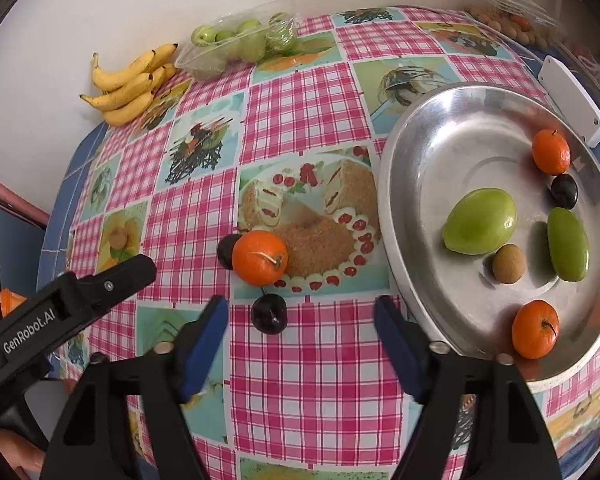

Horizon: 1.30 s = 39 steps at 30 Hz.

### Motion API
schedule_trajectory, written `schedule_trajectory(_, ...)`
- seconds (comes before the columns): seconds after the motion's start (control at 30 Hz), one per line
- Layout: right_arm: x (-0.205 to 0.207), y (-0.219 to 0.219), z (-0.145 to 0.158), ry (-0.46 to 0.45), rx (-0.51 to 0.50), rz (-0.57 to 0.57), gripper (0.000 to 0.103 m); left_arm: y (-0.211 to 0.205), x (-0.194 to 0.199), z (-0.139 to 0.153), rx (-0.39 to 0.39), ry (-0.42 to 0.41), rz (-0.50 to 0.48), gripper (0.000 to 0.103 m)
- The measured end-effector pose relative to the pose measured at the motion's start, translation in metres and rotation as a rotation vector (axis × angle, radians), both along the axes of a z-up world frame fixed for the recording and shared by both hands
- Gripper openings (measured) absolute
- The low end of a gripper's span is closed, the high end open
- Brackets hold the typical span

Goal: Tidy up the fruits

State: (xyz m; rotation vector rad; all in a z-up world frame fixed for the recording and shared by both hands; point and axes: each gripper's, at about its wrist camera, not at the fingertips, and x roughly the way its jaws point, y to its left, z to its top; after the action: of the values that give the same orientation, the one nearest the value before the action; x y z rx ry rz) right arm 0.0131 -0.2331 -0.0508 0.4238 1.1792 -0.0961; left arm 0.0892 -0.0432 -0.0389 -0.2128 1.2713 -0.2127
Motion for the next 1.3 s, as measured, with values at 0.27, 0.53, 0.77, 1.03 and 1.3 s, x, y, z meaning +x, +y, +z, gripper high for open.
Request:
schedule_trajectory(0.27,0.006,-0.001,-0.004,-0.008,0.023,0.004,0.057,-0.018,0.006,0.000,-0.040,-0.001,-0.038,0.084)
schedule_trajectory(0.53,0.022,0.009,-0.007,-0.027,0.027,0.024,0.056,-0.023,0.017,-0.008,-0.048,0.024,-0.017,0.084)
schedule_trajectory(0.77,0.031,0.015,-0.015,-0.012,0.026,0.038,0.056,-0.020,0.022,-0.015,-0.069,0.053,0.014,0.084)
schedule_trajectory(1.03,0.042,0.022,-0.026,0.005,0.043,0.045,0.048,-0.022,0.024,-0.018,-0.067,0.060,0.015,0.084)
schedule_trajectory(1.3,0.043,0.019,-0.029,0.005,0.063,0.037,0.045,-0.020,0.024,-0.019,-0.063,0.065,0.021,0.084)
